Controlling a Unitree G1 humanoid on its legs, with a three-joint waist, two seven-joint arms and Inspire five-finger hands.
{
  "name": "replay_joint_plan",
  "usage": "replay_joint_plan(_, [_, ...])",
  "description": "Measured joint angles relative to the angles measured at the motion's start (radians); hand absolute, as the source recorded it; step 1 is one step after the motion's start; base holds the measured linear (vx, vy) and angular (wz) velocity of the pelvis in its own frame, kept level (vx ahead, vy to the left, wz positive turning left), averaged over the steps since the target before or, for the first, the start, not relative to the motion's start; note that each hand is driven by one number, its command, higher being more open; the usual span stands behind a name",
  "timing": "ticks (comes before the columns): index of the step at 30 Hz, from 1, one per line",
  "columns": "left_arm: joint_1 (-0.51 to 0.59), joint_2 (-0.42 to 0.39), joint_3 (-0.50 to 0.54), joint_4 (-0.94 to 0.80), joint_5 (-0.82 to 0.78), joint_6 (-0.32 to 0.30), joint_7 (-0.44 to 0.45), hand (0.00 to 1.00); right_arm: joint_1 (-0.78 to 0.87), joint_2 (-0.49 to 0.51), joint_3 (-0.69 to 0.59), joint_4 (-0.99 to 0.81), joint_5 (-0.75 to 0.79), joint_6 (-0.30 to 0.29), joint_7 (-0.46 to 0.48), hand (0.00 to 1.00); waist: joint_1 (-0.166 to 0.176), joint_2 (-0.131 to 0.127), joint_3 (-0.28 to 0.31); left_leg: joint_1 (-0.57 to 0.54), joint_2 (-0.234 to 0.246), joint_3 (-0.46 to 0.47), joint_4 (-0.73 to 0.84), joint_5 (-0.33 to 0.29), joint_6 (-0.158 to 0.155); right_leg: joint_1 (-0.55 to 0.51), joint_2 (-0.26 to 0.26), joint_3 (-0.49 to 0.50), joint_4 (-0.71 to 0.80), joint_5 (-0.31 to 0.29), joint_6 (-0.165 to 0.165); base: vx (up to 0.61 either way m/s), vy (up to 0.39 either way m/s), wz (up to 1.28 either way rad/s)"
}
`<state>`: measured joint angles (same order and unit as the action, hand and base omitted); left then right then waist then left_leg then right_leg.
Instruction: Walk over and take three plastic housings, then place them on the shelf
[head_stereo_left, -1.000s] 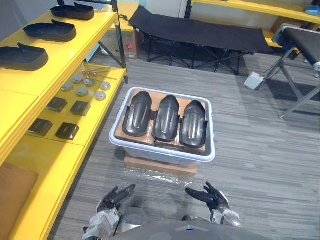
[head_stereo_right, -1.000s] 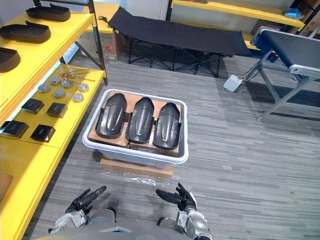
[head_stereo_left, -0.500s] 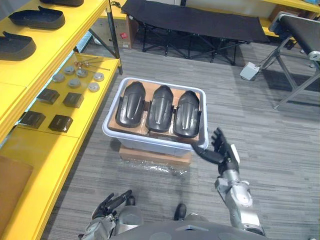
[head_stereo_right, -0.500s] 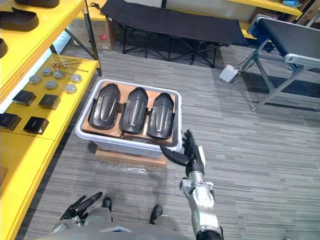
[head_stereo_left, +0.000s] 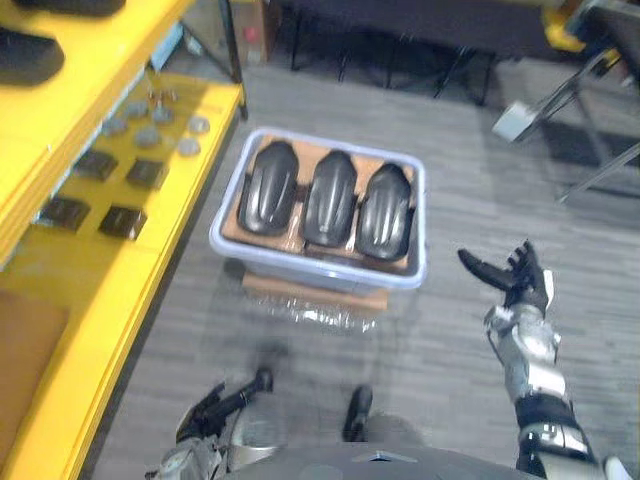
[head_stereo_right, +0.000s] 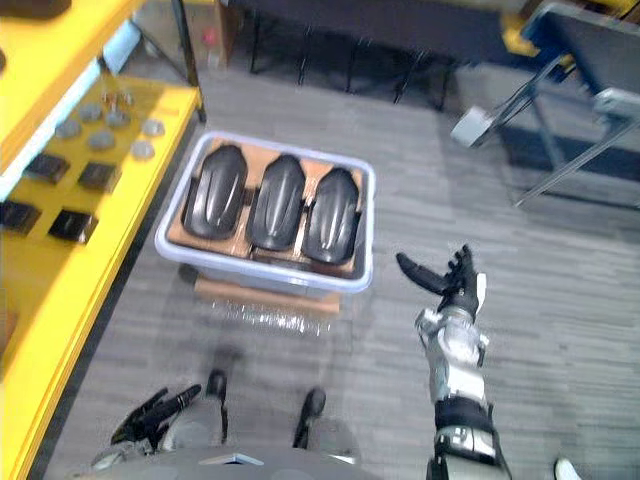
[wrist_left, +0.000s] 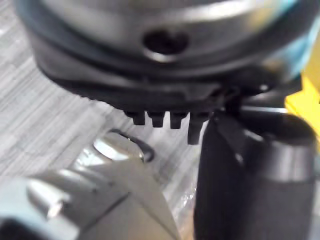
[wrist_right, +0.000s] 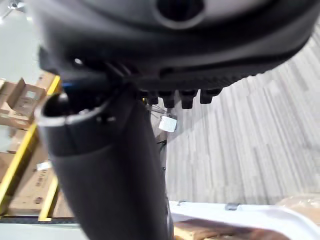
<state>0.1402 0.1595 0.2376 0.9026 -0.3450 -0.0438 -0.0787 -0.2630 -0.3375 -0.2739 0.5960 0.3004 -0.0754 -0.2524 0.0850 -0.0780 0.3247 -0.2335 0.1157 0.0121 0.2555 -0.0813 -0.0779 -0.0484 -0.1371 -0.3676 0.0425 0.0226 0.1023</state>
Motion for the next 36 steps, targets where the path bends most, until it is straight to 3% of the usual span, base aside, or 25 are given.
replay_joint_plan(4, [-0.083, 0.019, 0.012, -0.016, -0.002, -0.044, -0.027, 1.0, -0.221, -0.102, 0.001, 0.096, 0.014, -0.002, -0.05, 1.0, 0.053, 0.005, 0.122, -0.147, 0.031, -0.033, 0.139, -0.007, -0.002, -0.096, 0.03, -0.01, 0.059, 0.014, -0.022, -0.11, 0.006, 0.13])
replay_joint_plan(9, [-0.104, 0.017, -0.024, -0.031, -0.003, -0.093, -0.014, 1.0, -0.352, -0.147, 0.03, 0.135, 0.08, -0.001, -0.056, 1.0, 0.08, 0.003, 0.127, -0.216, 0.025, -0.044, 0.194, -0.025, 0.014, -0.144, 0.026, -0.012, 0.088, 0.011, -0.027, -0.03, 0.054, 0.06])
replay_joint_plan(13, [-0.104, 0.015, -0.044, -0.05, -0.042, -0.098, -0.014, 1.0, -0.371, -0.177, 0.063, 0.135, 0.079, 0.006, -0.055, 1.0, 0.089, 0.005, 0.133, -0.248, 0.012, -0.05, 0.197, -0.031, 0.02, -0.181, 0.011, -0.013, 0.116, 0.003, -0.036, -0.03, 0.057, 0.05])
replay_joint_plan(16, [-0.107, 0.01, -0.045, -0.06, -0.05, -0.089, -0.017, 1.0, -0.383, -0.217, 0.072, 0.145, 0.078, 0.038, -0.055, 1.0, 0.098, 0.013, 0.169, -0.26, 0.001, -0.053, 0.193, -0.024, 0.028, -0.203, -0.003, -0.013, 0.139, -0.004, -0.035, -0.04, 0.036, 0.04])
replay_joint_plan(22, [-0.108, 0.002, -0.046, -0.05, -0.068, -0.109, -0.036, 1.0, -0.475, -0.258, 0.094, 0.265, 0.078, 0.092, -0.038, 1.0, 0.107, 0.027, 0.178, -0.305, -0.009, -0.052, 0.176, 0.001, 0.031, -0.279, -0.026, -0.013, 0.188, -0.015, -0.038, 0.0, 0.004, 0.0])
replay_joint_plan(27, [-0.112, -0.036, -0.045, -0.053, -0.09, -0.127, -0.047, 1.0, -0.527, -0.297, 0.119, 0.265, 0.078, 0.129, -0.042, 1.0, 0.111, 0.047, 0.187, -0.327, -0.019, -0.066, 0.179, 0.009, 0.03, -0.319, -0.051, -0.027, 0.253, -0.048, -0.043, 0.01, -0.01, 0.11])
replay_joint_plan(35, [-0.145, -0.05, -0.047, -0.096, -0.125, -0.127, -0.056, 1.0, -0.635, -0.3, 0.238, 0.256, 0.082, 0.19, -0.034, 1.0, 0.129, 0.05, 0.187, -0.412, 0.007, -0.079, 0.266, -0.008, 0.018, -0.399, -0.046, -0.041, 0.354, -0.094, -0.064, -0.02, -0.032, -0.01])
replay_joint_plan(36, [-0.146, -0.055, -0.049, -0.11, -0.134, -0.126, -0.055, 1.0, -0.653, -0.3, 0.268, 0.254, 0.092, 0.21, -0.029, 0.0, 0.13, 0.05, 0.187, -0.427, 0.017, -0.079, 0.285, -0.017, 0.016, -0.408, -0.039, -0.04, 0.361, -0.096, -0.067, -0.04, -0.029, -0.11])
